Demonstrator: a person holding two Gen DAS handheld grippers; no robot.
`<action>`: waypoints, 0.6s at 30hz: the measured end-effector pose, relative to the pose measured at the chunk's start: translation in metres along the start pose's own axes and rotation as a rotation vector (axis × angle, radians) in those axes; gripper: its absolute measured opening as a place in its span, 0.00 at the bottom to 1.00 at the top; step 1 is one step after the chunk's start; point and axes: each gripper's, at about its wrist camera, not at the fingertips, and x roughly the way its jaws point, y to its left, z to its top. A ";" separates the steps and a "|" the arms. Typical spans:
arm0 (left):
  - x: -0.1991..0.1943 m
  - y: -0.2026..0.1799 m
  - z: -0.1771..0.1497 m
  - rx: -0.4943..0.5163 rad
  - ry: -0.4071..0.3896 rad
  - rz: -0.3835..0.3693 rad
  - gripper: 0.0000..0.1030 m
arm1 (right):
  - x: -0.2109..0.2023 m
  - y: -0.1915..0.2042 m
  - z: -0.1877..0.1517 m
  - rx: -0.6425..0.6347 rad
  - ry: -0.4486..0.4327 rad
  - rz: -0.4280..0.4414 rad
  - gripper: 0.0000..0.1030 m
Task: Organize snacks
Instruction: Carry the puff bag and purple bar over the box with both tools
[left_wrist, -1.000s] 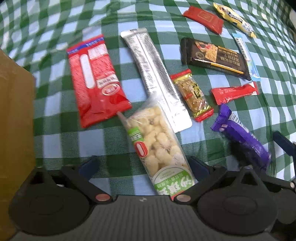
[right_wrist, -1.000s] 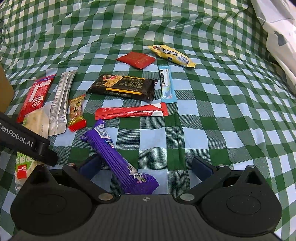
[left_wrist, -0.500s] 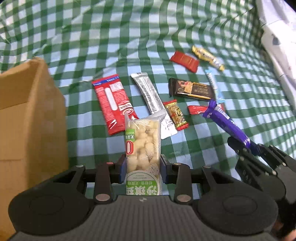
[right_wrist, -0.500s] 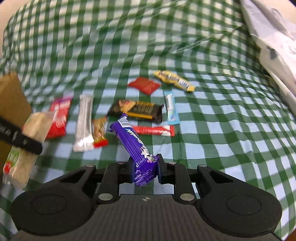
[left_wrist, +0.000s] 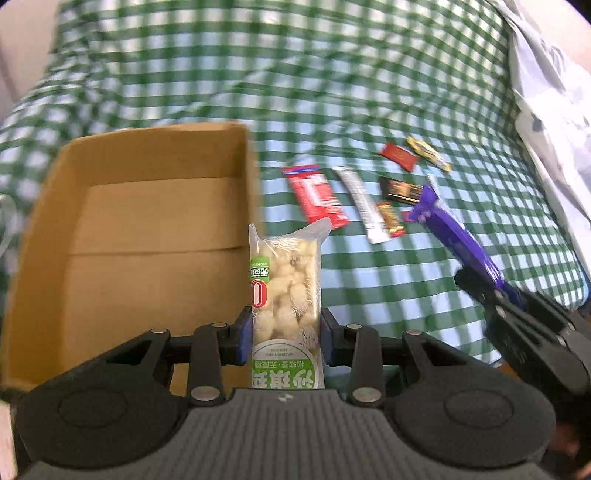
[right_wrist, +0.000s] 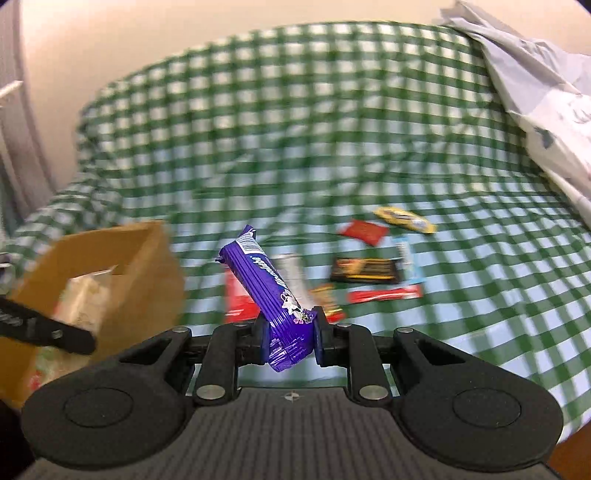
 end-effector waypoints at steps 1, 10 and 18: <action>-0.008 0.009 -0.005 -0.007 -0.009 0.015 0.39 | -0.010 0.011 -0.002 -0.002 0.002 0.024 0.22; -0.070 0.094 -0.061 -0.106 -0.048 0.057 0.39 | -0.076 0.111 -0.032 -0.047 0.060 0.217 0.22; -0.102 0.142 -0.101 -0.173 -0.096 0.045 0.39 | -0.097 0.152 -0.033 -0.009 0.111 0.286 0.22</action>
